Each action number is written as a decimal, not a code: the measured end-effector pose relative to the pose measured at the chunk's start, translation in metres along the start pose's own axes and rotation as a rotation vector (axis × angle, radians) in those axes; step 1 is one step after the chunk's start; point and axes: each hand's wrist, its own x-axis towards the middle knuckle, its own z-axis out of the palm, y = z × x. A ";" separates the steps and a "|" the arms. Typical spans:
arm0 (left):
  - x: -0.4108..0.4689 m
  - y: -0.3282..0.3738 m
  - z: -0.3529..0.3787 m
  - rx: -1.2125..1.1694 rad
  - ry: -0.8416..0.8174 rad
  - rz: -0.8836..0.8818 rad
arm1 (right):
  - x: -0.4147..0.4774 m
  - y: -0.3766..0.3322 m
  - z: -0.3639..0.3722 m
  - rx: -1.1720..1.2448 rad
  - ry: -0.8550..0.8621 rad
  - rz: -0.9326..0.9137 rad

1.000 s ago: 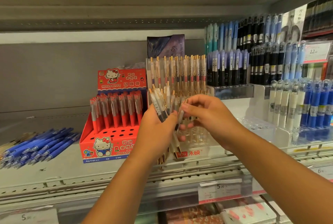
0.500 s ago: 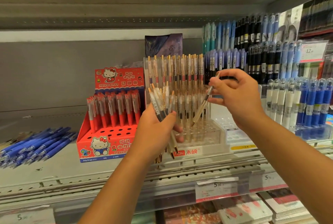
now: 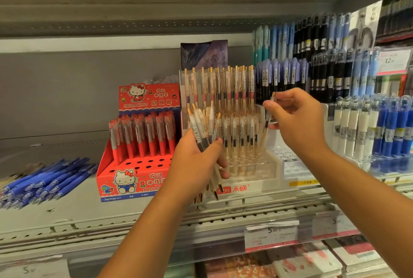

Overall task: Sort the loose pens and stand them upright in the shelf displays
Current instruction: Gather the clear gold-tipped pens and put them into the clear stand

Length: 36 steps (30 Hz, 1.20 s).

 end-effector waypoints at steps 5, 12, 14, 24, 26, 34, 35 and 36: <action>0.001 0.003 0.003 -0.079 0.031 -0.008 | -0.007 0.009 0.007 -0.127 -0.126 0.004; 0.001 0.006 0.005 -0.182 0.046 -0.004 | -0.010 0.009 0.006 -0.182 -0.170 0.030; 0.000 0.006 0.004 -0.193 0.039 -0.004 | -0.011 0.008 0.006 -0.178 -0.171 0.036; -0.001 0.007 0.004 -0.179 0.066 0.009 | -0.021 0.008 0.004 -0.325 -0.155 0.005; -0.001 0.007 0.004 -0.184 0.070 0.032 | -0.026 0.000 0.004 -0.385 -0.097 -0.109; 0.000 0.010 0.004 -0.210 0.086 0.069 | -0.041 -0.053 0.031 0.124 -0.398 0.124; -0.001 0.011 0.004 -0.200 0.079 0.071 | -0.042 -0.057 0.035 0.190 -0.425 0.178; -0.002 0.013 0.003 -0.190 0.072 0.073 | -0.043 -0.060 0.039 0.240 -0.437 0.210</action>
